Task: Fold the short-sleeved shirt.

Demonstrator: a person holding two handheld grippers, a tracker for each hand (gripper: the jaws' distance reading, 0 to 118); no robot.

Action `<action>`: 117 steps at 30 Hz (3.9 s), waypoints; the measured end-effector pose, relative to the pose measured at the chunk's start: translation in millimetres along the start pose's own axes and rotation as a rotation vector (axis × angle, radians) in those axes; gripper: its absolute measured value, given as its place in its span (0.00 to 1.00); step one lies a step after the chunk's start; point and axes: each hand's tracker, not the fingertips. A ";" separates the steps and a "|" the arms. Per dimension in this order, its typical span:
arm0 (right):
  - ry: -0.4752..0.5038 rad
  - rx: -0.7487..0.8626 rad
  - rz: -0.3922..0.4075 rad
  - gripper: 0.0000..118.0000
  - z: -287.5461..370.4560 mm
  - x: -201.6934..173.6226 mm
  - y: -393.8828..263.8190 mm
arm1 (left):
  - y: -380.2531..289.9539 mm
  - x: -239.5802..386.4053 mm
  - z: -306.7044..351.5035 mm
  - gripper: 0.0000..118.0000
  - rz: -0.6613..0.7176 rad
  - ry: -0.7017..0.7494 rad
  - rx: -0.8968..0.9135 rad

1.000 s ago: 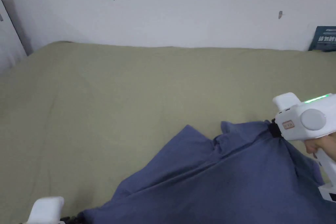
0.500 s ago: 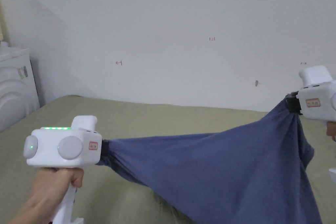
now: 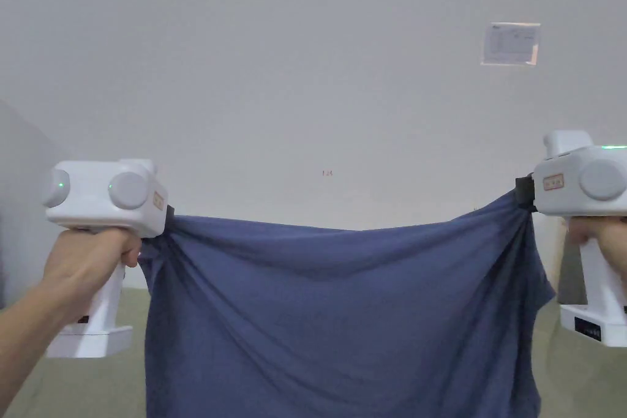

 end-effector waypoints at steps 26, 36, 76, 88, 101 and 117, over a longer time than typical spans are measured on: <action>-0.039 0.041 0.017 0.02 -155.8 -16.9 71.4 | 117.9 5.0 -128.8 0.00 -0.015 0.107 0.073; -0.065 0.053 0.026 0.03 -237.5 -28.6 88.6 | 137.4 25.6 -196.4 0.00 0.027 0.110 0.106; 0.055 -0.492 -0.060 0.02 -42.2 -3.4 -377.6 | -308.9 -35.7 -146.0 0.00 -0.096 -0.036 -0.436; 0.089 -0.529 -0.128 0.03 51.6 15.2 -429.2 | -386.5 -69.0 -38.5 0.00 -0.063 -0.066 -0.461; 0.068 -0.529 -0.048 0.97 71.4 2.8 -432.4 | -398.0 -78.6 10.4 1.00 0.039 -0.065 -0.456; 0.092 -0.543 -0.044 0.02 96.4 -28.0 -435.8 | -395.5 -101.7 8.0 0.31 0.084 -0.076 -0.465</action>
